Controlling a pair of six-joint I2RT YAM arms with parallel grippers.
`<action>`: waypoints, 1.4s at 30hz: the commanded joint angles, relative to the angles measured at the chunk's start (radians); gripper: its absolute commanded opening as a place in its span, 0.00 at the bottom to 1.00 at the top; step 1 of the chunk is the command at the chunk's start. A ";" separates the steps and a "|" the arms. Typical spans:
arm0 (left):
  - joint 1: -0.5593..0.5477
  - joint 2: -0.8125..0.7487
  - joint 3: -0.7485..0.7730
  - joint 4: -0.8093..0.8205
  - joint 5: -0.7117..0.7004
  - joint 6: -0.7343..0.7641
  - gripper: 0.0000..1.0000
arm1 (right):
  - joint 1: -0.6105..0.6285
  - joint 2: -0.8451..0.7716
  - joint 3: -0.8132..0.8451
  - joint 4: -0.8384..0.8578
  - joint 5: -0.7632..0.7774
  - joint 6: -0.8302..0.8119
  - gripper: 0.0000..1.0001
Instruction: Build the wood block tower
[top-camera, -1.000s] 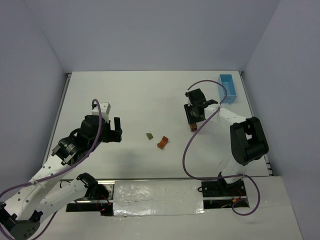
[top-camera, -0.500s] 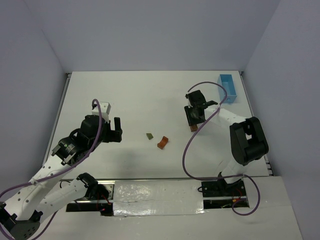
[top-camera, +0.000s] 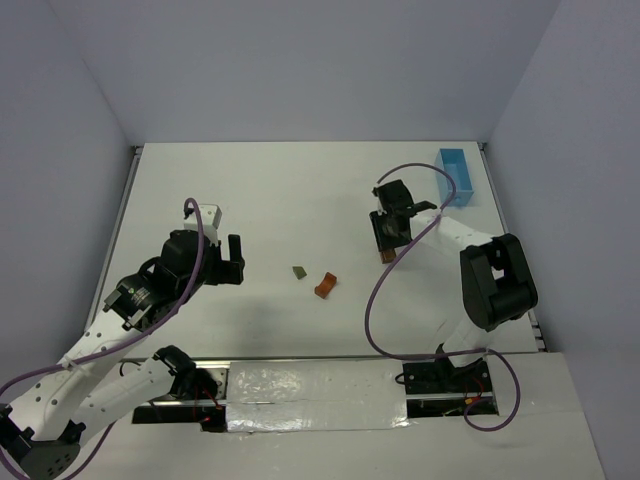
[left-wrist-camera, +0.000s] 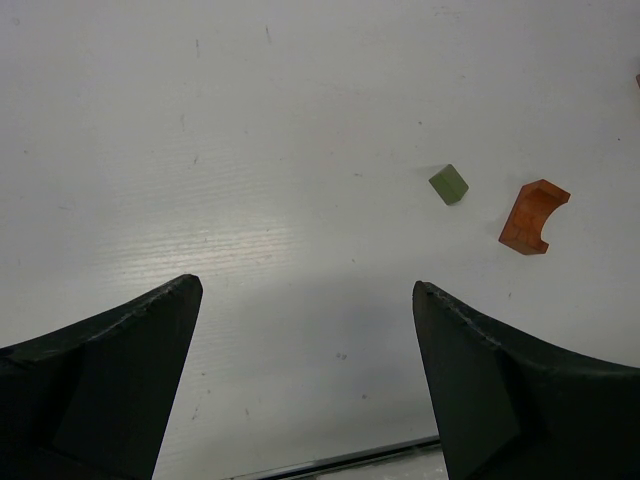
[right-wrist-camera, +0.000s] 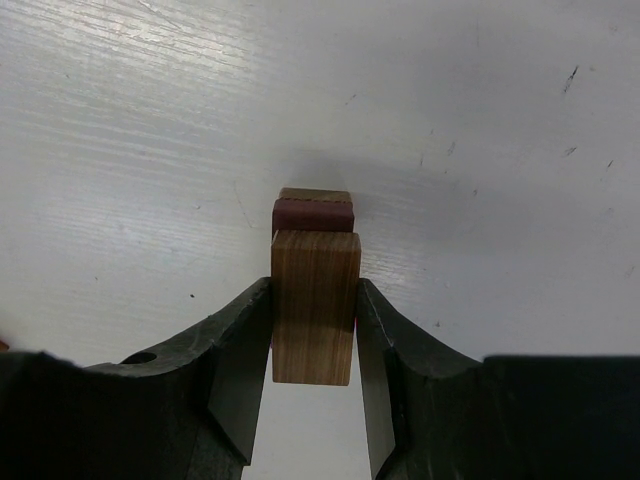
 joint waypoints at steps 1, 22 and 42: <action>0.004 -0.006 -0.002 0.043 0.011 0.025 0.99 | -0.013 -0.049 0.014 0.026 0.000 0.009 0.44; 0.002 0.000 -0.004 0.043 0.012 0.025 0.99 | -0.022 -0.041 0.028 0.035 -0.041 0.010 0.45; 0.004 0.005 -0.004 0.044 0.017 0.027 1.00 | -0.022 -0.028 0.041 0.035 -0.047 0.006 0.46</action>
